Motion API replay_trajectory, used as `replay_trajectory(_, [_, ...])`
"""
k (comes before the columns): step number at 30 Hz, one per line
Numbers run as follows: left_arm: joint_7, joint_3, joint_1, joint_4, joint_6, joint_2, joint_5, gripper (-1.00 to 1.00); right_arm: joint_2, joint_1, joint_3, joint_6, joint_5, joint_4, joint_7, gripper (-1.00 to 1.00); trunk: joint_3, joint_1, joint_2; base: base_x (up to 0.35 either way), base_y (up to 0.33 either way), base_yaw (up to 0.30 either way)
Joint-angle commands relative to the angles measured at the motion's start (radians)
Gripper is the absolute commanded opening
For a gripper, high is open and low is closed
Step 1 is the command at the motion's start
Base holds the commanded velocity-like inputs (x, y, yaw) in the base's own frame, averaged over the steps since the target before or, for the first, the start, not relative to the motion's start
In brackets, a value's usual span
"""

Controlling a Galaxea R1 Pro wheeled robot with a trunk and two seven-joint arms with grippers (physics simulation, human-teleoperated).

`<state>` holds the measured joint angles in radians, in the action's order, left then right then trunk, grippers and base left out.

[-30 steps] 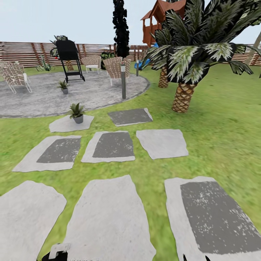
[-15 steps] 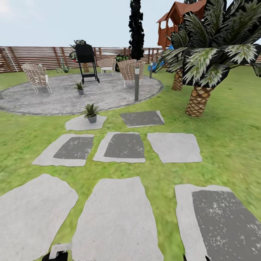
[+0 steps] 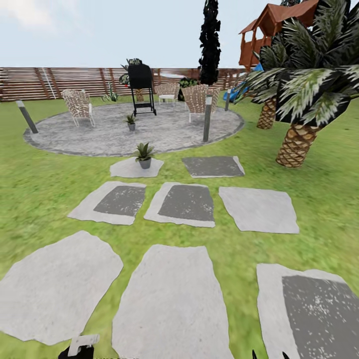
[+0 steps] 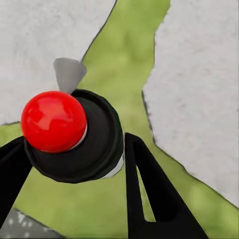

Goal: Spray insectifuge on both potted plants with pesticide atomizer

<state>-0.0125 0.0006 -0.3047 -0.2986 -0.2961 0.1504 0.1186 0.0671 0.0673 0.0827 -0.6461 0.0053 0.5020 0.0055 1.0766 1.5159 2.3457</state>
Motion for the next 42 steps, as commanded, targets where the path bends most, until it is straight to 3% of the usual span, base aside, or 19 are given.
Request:
replay_trajectory(1, [-0.001, 0.0, -0.001, 0.001, -0.003, 0.0, 0.007, -1.0, 0.0, 0.0, 0.002, -0.003, 0.001, 0.0, 0.001, 1.0, 0.0, 0.0, 0.0, 0.0, 0.0, 0.241])
replay_trajectory(42, [0.0, -0.002, -0.001, 0.001, -0.003, 0.0, 0.006, -1.0, -0.001, 0.0, 0.003, -0.003, 0.0, -0.005, 0.001, 1.0, -0.036, 0.0, 0.0, 0.0, 0.0, 0.214])
